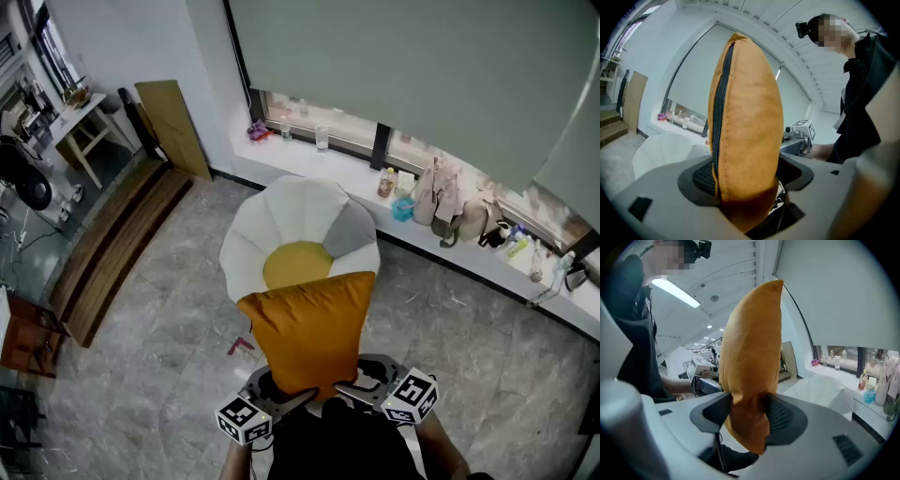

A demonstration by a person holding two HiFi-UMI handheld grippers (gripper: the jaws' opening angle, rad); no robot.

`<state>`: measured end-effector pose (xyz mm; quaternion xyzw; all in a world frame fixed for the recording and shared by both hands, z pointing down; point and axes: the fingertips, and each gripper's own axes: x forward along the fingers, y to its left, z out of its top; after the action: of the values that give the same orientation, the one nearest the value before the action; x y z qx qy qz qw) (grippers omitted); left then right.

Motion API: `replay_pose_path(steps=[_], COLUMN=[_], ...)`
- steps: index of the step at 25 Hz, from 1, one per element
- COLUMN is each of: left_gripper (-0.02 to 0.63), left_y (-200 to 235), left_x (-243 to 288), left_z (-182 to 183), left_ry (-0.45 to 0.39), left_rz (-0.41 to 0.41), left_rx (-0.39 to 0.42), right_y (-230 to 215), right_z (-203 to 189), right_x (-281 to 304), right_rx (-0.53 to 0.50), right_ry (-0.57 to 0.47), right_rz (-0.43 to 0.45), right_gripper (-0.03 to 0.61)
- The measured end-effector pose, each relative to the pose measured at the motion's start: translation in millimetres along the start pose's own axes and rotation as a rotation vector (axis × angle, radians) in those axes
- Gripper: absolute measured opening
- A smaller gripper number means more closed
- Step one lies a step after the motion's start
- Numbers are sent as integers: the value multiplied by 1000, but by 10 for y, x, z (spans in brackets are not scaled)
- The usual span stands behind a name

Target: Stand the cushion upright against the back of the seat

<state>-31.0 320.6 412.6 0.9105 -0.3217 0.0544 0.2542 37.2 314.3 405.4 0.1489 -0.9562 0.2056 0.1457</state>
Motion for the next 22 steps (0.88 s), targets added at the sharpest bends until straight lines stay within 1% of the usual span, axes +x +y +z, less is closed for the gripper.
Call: replay_pose_path(steps=[5,11,15,18,22], left_gripper=[364,376,387,391,397], left_y=[168,202,208,200,200], left_x=[146,200,245,295,348], left_z=[47,34,1,24,15], left_ry=[-2,9,14,-3,13], left_rz=[24,40,57,51,69], left_rx=[30,34,19,-7,-11], right_y=[-213,-274,-312,-352,-375], right_z=[34,11,-21,9,-3], right_x=[72,75,59,8,-29], right_rx=[-36,-46,-37,-9,-19], right_ry=[-7,6,25,-3,-19], right_rz=[14,14,28,40,21], right_gripper=[249,247,258,257,229])
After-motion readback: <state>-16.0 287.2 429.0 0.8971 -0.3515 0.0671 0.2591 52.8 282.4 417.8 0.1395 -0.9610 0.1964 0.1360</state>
